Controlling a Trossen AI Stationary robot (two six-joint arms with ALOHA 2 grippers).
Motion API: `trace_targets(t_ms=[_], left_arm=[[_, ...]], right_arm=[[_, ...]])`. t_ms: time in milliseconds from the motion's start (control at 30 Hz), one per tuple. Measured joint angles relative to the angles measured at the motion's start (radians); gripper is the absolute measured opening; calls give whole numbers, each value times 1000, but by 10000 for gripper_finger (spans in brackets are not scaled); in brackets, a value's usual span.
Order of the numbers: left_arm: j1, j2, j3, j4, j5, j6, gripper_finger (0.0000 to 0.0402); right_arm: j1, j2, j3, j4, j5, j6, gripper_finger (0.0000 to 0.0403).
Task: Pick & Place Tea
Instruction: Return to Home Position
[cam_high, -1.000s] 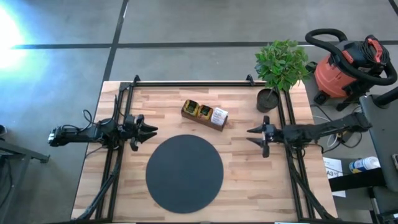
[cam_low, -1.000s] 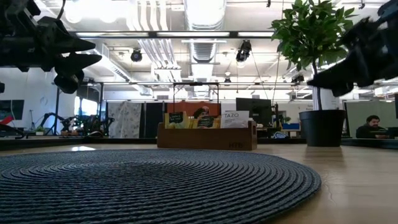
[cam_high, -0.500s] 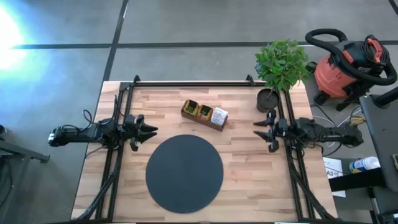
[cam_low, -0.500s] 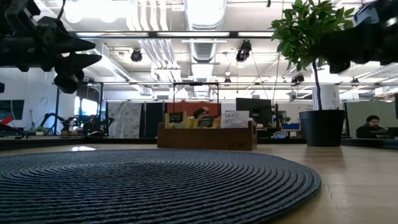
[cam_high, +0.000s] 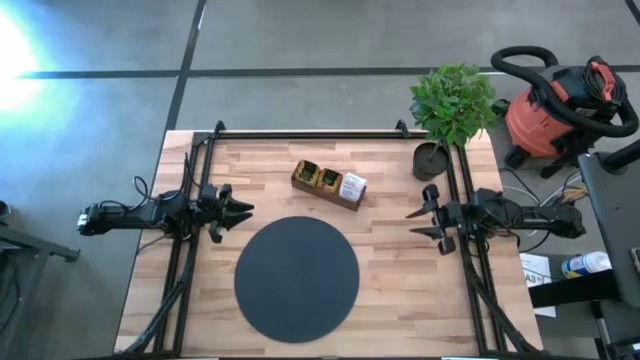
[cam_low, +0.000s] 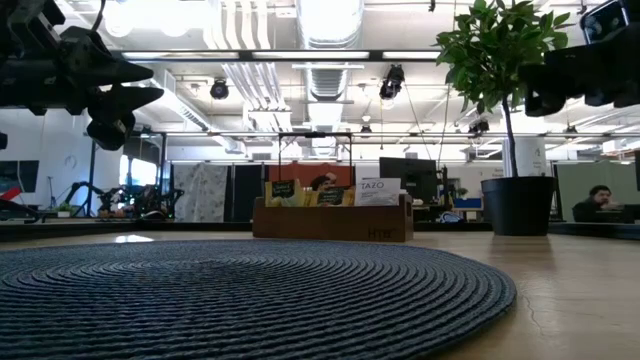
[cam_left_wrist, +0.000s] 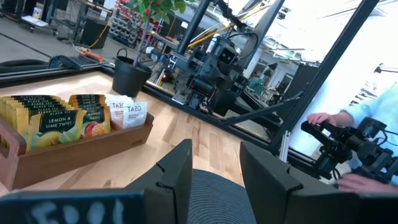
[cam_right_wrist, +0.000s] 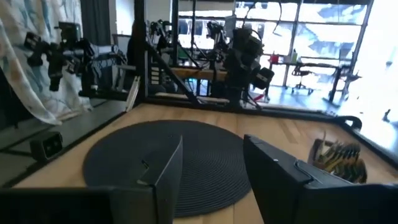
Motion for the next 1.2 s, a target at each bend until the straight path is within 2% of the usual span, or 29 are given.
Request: trace_targets(t_ms=[1200], left_arm=[[1, 0, 0, 0, 0, 0, 129]], right_arm=[[0, 16, 0, 0, 3, 18, 169]])
